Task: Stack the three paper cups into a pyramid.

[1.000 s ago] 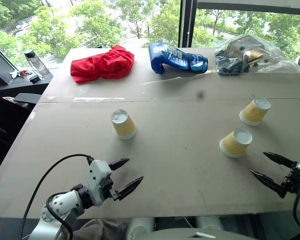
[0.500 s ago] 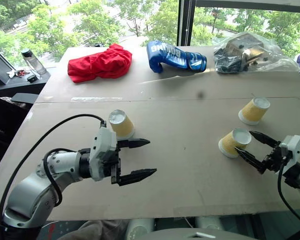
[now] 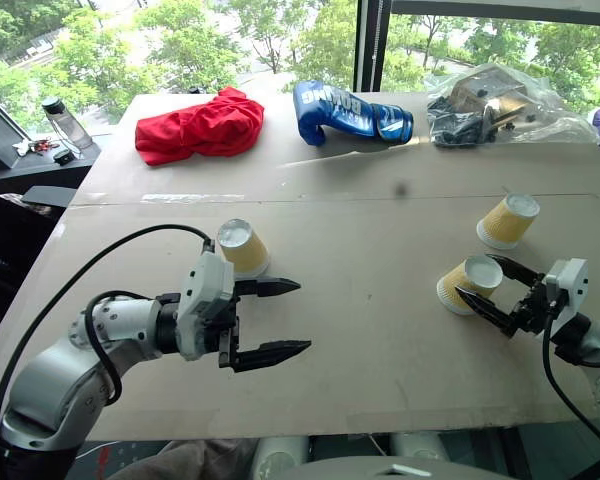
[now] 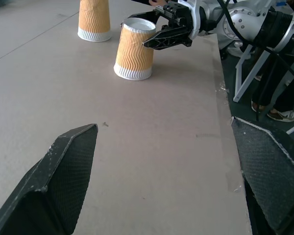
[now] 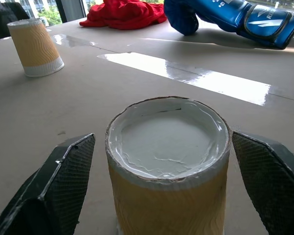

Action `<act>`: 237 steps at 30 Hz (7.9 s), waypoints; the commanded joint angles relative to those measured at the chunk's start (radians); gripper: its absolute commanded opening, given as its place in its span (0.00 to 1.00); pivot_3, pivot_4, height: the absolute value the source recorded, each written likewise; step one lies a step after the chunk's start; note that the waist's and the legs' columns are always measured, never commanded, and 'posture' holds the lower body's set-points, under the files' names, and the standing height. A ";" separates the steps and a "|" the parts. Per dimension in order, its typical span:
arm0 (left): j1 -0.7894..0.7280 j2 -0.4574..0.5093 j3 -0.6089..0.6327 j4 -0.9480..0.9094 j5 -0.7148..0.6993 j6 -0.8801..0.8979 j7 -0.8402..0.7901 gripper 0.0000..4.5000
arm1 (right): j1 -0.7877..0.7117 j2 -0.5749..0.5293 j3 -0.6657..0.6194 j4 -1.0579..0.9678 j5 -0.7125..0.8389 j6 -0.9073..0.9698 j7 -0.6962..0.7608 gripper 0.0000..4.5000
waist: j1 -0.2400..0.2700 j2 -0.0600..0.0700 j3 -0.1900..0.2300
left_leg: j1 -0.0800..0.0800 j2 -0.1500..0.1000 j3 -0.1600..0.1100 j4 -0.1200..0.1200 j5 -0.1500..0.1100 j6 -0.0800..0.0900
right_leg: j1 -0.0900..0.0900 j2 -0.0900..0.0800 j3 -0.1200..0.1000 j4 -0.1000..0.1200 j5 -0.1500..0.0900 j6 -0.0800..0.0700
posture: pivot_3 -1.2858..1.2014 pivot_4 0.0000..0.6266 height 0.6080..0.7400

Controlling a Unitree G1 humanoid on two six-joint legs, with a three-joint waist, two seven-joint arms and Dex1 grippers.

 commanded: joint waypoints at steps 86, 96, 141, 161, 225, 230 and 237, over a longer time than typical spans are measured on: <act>-0.486 -0.086 -0.066 0.034 -0.079 0.290 0.331 1.00 | -0.504 0.208 -0.094 0.332 -0.321 0.013 -0.796 0.99 | -0.005 -0.007 0.007 | -0.003 0.000 0.001 0.000 0.004 -0.007 | -0.007 0.002 0.002 0.005 0.000 0.001 | 0.52 0.24 1.00; -0.506 -0.096 -0.064 0.030 -0.110 0.290 0.294 1.00 | -0.487 0.216 -0.085 0.319 -0.302 0.032 -0.803 0.99 | -0.005 -0.007 0.007 | -0.003 0.000 0.001 0.000 0.004 -0.007 | -0.007 0.002 0.002 0.005 0.000 0.001 | 0.52 0.24 1.00; 0.118 -0.249 0.071 -0.115 0.079 -0.024 0.378 1.00 | -0.499 0.319 0.428 0.004 -0.313 0.269 -0.490 0.44 | -0.007 -0.007 0.007 | -0.004 0.001 0.001 -0.001 0.002 -0.004 | -0.009 0.000 0.002 0.006 0.000 0.000 | 0.52 0.24 1.00; 0.177 -0.301 0.050 -0.137 0.113 -0.086 0.397 1.00 | -0.466 0.284 0.341 -0.052 -0.264 0.234 -0.448 0.99 | -0.006 -0.007 0.007 | -0.004 0.001 0.001 -0.001 0.002 -0.003 | -0.009 0.000 0.002 0.006 0.000 0.000 | 0.52 0.24 1.00; -0.080 -0.555 0.024 0.427 0.537 -0.470 0.679 1.00 | -0.025 -0.070 0.032 -0.327 0.225 0.103 0.170 0.99 | 0.003 -0.010 0.006 | -0.001 0.000 -0.003 0.002 0.001 -0.002 | -0.001 0.000 -0.002 0.005 0.001 0.001 | 0.52 0.24 1.00; -0.094 -0.570 0.023 0.448 0.537 -0.489 0.680 1.00 | -0.031 -0.072 0.031 -0.324 0.229 0.102 0.170 0.99 | 0.003 -0.010 0.006 | -0.001 0.000 -0.003 0.002 0.001 -0.002 | -0.001 0.000 -0.002 0.005 0.001 0.001 | 0.52 0.24 1.00; -0.119 -0.586 0.015 0.453 0.540 -0.486 0.687 0.70 | -0.052 -0.073 0.031 -0.314 0.233 0.105 0.169 1.00 | 0.004 -0.010 0.006 | -0.001 0.000 -0.003 0.002 0.001 -0.002 | -0.001 0.000 -0.002 0.005 0.001 0.001 | 0.52 0.24 1.00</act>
